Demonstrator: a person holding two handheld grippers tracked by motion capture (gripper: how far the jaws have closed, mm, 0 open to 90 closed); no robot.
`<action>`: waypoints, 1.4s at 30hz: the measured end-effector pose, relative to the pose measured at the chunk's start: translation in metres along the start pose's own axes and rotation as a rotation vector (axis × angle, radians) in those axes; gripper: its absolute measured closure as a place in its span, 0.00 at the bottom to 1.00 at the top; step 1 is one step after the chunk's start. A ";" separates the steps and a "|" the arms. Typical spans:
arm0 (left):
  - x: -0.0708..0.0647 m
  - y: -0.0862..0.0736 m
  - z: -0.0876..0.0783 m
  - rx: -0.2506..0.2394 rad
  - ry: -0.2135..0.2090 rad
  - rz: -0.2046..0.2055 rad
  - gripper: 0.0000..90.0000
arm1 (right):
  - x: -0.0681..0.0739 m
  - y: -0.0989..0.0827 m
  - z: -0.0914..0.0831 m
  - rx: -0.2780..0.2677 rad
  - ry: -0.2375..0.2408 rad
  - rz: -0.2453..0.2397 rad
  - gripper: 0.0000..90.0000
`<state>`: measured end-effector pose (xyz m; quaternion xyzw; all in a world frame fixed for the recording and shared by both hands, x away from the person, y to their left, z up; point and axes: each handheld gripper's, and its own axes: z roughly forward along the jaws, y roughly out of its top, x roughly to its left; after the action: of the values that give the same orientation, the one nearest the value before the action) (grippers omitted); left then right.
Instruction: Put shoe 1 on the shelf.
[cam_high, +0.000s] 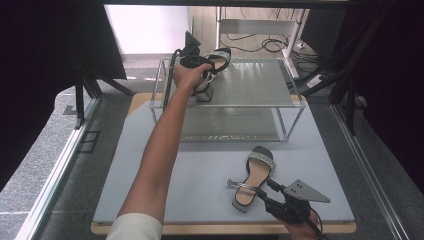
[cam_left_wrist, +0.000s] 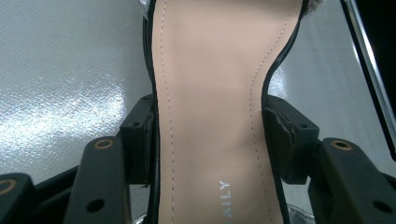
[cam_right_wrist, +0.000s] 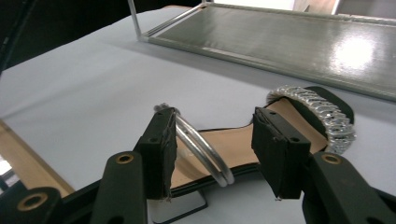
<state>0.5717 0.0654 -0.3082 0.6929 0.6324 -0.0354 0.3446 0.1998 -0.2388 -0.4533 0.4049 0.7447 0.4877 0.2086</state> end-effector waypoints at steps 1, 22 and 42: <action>0.000 0.000 0.000 0.000 0.000 0.000 0.47 | 0.000 0.000 0.000 0.000 0.000 0.000 0.56; -0.002 0.000 0.002 -0.021 -0.047 -0.036 0.26 | 0.006 0.005 -0.003 -0.017 0.019 0.000 0.56; -0.012 -0.050 -0.092 -0.179 -0.185 0.231 0.36 | 0.013 0.003 0.002 0.007 0.026 -0.027 0.56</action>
<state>0.4890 0.1019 -0.2541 0.7211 0.5148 -0.0026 0.4636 0.1952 -0.2266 -0.4505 0.3891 0.7545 0.4876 0.2042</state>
